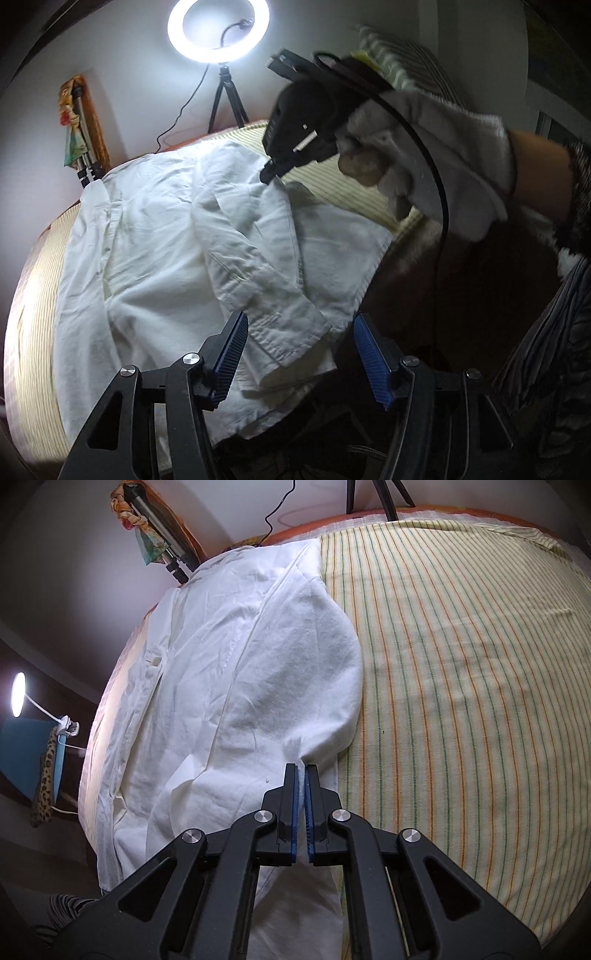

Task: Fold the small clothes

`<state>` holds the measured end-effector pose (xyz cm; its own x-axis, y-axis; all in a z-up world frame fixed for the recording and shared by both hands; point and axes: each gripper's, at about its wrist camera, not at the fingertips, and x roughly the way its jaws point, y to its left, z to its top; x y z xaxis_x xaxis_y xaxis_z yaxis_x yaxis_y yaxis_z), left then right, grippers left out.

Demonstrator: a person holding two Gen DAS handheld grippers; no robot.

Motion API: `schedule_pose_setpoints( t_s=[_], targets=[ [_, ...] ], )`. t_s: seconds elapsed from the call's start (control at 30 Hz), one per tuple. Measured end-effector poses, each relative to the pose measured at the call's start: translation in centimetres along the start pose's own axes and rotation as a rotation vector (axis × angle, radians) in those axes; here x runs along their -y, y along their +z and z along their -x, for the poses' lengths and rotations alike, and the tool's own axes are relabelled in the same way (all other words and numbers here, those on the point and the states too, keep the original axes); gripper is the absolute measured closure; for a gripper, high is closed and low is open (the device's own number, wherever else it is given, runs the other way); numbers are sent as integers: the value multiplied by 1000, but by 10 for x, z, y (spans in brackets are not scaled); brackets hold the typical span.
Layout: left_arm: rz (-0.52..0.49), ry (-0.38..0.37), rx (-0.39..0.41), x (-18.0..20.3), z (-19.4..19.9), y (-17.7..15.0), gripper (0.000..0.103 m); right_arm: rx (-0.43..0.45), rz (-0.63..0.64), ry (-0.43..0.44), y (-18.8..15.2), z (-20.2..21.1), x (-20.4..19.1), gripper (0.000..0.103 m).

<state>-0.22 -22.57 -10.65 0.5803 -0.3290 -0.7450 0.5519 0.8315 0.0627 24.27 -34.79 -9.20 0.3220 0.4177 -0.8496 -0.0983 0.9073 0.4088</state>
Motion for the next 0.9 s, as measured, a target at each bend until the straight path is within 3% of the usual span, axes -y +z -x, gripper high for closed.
schedule_pose_setpoints(
  t_s=[0.07, 0.1, 0.13, 0.2, 0.23, 0.33, 0.43, 0.57, 0.7, 0.8, 0.87, 0.9],
  targets=[
    [-14, 17, -15, 2, -9, -2, 46, -2, 1, 0, -1, -1, 1, 99],
    [0, 16, -23, 1, -13, -2, 54, -2, 3, -2, -2, -1, 1, 99],
    [34, 3, -31, -4, -15, -2, 73, -2, 8, -5, -2, -2, 0, 99],
    [142, -62, -26, -19, -15, -1, 81, -1, 17, -15, -3, -2, -2, 99],
    [196, -82, -21, -26, -12, -2, 93, -1, 23, -19, -3, -3, -3, 99],
    [359, -137, 27, -49, 2, -7, 99, 2, 28, -22, -2, -2, -3, 99],
    [508, -173, 87, -69, 23, -17, 99, 8, 36, -28, -2, -2, -3, 99],
    [654, -142, 158, -92, 45, -37, 99, 12, 51, -45, 0, -4, -6, 99],
    [721, 19, 123, -106, 50, -54, 96, 15, 57, -55, 1, -5, -8, 99],
    [705, 83, 133, -108, 57, -60, 74, 17, 55, -49, 2, -4, -8, 99],
    [636, 87, 167, -104, 62, -58, 51, 16, 53, -33, 2, -2, -7, 99],
    [594, 89, 168, -100, 61, -54, 46, 16, 53, -27, 2, -2, -7, 99]
  ],
)
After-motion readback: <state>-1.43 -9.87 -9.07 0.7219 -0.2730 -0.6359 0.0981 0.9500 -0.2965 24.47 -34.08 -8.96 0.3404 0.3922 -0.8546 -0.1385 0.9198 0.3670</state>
